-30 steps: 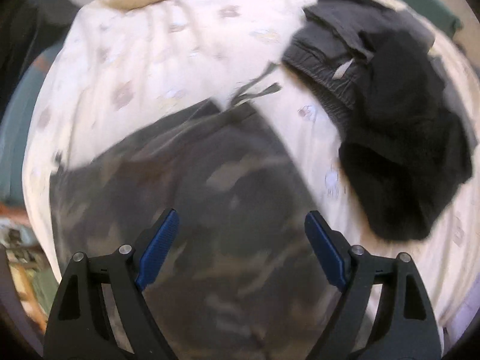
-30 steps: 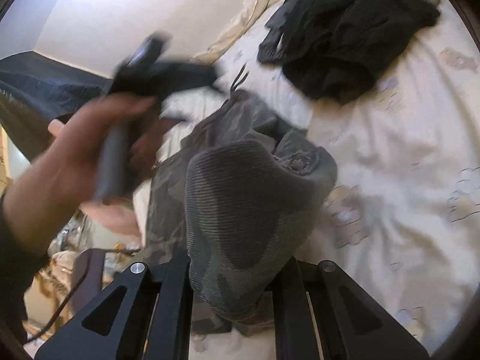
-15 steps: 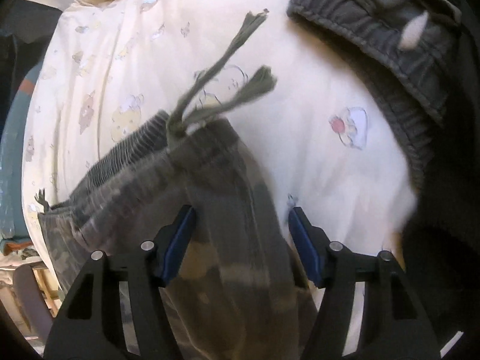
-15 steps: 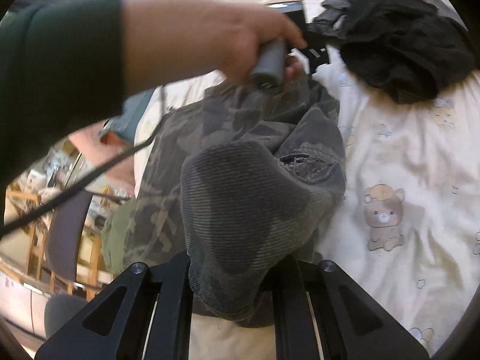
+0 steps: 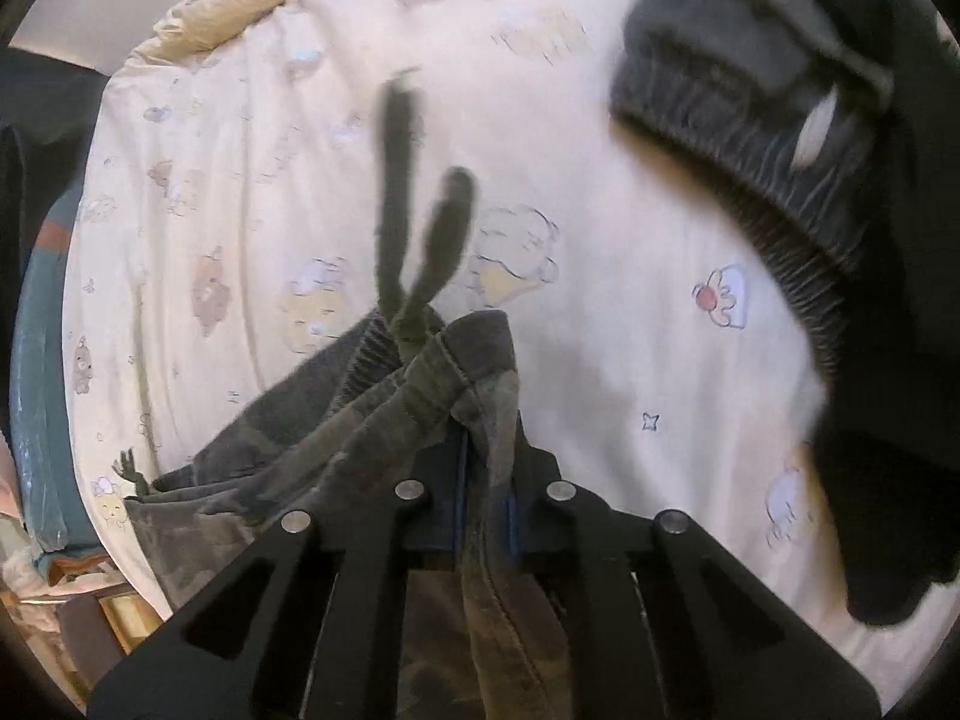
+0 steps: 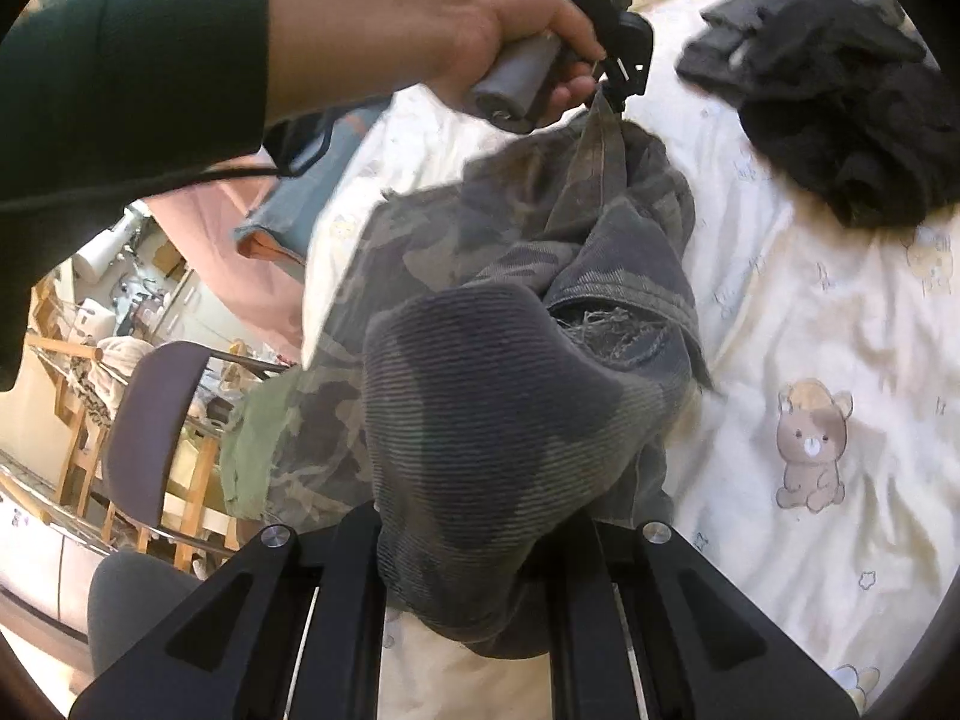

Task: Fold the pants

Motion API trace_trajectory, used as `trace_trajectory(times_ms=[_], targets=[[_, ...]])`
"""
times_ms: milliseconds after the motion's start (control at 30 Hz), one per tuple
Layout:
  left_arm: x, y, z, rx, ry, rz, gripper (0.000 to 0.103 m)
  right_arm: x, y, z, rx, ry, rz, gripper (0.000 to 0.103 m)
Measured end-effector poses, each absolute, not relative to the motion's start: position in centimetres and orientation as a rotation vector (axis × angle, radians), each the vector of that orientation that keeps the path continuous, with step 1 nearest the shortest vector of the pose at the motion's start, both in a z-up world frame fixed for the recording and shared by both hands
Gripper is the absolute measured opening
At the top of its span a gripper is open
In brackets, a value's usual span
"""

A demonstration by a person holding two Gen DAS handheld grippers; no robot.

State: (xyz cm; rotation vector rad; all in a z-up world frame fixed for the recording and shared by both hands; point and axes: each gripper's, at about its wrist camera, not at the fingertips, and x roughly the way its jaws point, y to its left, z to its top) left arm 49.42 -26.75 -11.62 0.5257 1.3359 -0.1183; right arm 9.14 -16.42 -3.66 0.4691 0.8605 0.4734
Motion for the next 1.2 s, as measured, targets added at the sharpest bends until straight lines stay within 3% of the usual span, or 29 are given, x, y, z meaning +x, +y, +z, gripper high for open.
trace_trajectory(times_ms=[233,467,600,833,867,933,967,1033,1067,1133,1200], targets=[[49.6,-21.5,-5.1,0.310,1.325,-0.170,0.007,7.0,-14.0,0.8,0.318,0.695,0.580,0.011],[49.5,-10.7,0.4,0.183,1.270,-0.137,0.007,7.7,-7.7,3.8,0.171,0.673,0.778,0.011],[48.4,-3.1,0.1,0.149,1.251,-0.112,0.007,8.6,-1.1,2.9,0.050,0.740,0.888,0.011],[47.2,9.0,-5.2,-0.051,1.269,-0.059,0.007,9.9,9.2,-3.4,-0.148,0.901,0.983,0.016],[46.9,10.1,-6.0,-0.057,1.272,-0.055,0.011,10.0,10.1,-4.0,-0.171,0.920,0.986,0.016],[46.5,12.0,-7.4,-0.095,1.280,-0.032,0.017,10.1,11.6,-5.7,-0.208,0.962,0.994,0.024],[46.2,12.9,-8.0,-0.115,1.289,-0.008,0.034,10.1,12.3,-6.7,-0.223,0.998,0.991,0.026],[45.6,14.1,-8.3,-0.127,1.282,0.039,0.057,9.6,13.2,-7.5,-0.259,1.031,0.973,0.033],[45.2,14.7,-7.9,-0.133,1.255,0.043,0.057,9.2,13.3,-7.6,-0.275,1.029,0.973,0.038],[44.7,15.5,-6.5,-0.145,1.201,0.037,0.057,7.8,13.2,-7.0,-0.277,1.011,1.060,0.073],[44.2,16.3,-4.8,-0.179,1.138,0.018,0.057,6.5,12.8,-5.8,-0.217,0.989,1.166,0.079]])
